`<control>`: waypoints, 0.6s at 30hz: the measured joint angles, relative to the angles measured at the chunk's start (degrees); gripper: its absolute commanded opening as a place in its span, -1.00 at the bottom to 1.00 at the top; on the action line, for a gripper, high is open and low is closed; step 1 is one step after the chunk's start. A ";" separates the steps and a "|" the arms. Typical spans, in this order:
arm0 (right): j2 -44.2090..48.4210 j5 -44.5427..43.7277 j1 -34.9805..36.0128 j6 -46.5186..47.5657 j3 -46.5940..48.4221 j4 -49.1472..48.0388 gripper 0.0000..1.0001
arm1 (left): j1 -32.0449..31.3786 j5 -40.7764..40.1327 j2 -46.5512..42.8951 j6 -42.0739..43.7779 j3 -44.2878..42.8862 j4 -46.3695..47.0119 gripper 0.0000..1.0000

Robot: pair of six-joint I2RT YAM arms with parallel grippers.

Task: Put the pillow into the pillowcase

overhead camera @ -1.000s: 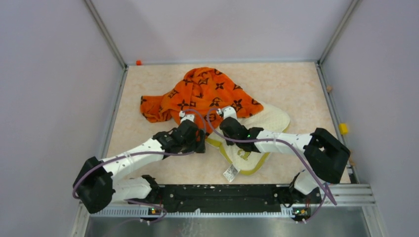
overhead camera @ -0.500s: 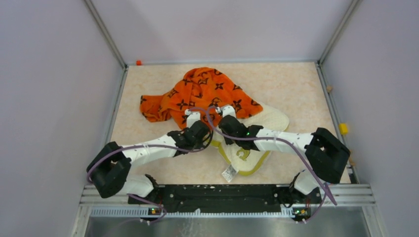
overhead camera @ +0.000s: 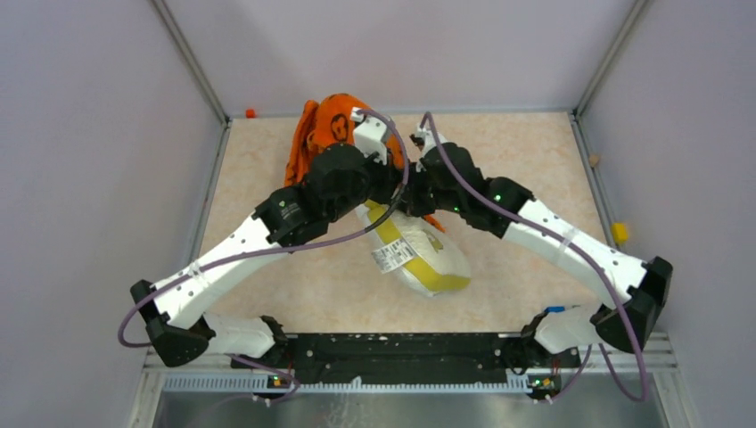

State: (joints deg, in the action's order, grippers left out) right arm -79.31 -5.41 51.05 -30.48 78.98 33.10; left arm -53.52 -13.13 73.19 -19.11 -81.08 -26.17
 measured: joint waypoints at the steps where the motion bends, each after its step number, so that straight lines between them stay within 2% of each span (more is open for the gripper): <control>1: 1.01 1.60 -0.31 -1.36 0.70 0.31 -1.00 | -0.17 0.68 -0.09 1.14 -1.44 0.26 -1.00; 7: 6.27 11.28 -0.57 -10.21 -2.38 -3.69 -1.00 | -0.44 6.60 0.11 3.41 -6.29 2.49 -1.00; 11: 9.01 17.53 -3.30 -14.71 -9.33 -10.93 -1.00 | 0.00 6.95 4.24 2.84 -10.12 1.05 -1.00; 13: 9.42 19.30 -5.73 -15.61 -13.35 -13.44 -1.00 | 1.97 9.64 7.15 0.87 -10.21 1.05 -1.00; 14: 9.05 19.74 -7.08 -15.67 -15.43 -14.03 -0.93 | 3.23 11.76 8.50 -0.52 -9.55 1.88 -1.00; 15: 8.35 19.98 -8.09 -15.63 -17.05 -14.32 -0.73 | 4.48 14.53 9.46 -1.97 -8.00 3.63 -1.00; 17: 6.58 20.11 -9.84 -15.15 -19.45 -14.27 -0.14 | 6.80 19.17 10.93 -4.57 -3.89 6.91 -1.00; 18: 6.03 19.96 -10.45 -14.73 -20.11 -13.79 0.08 | 7.80 20.87 11.67 -5.51 -2.82 8.07 -1.00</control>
State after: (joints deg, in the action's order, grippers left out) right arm -73.28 14.55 40.60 -45.21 58.87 19.31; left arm -45.71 7.75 84.86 -24.62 -83.90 -18.11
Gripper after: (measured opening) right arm 0.209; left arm 0.021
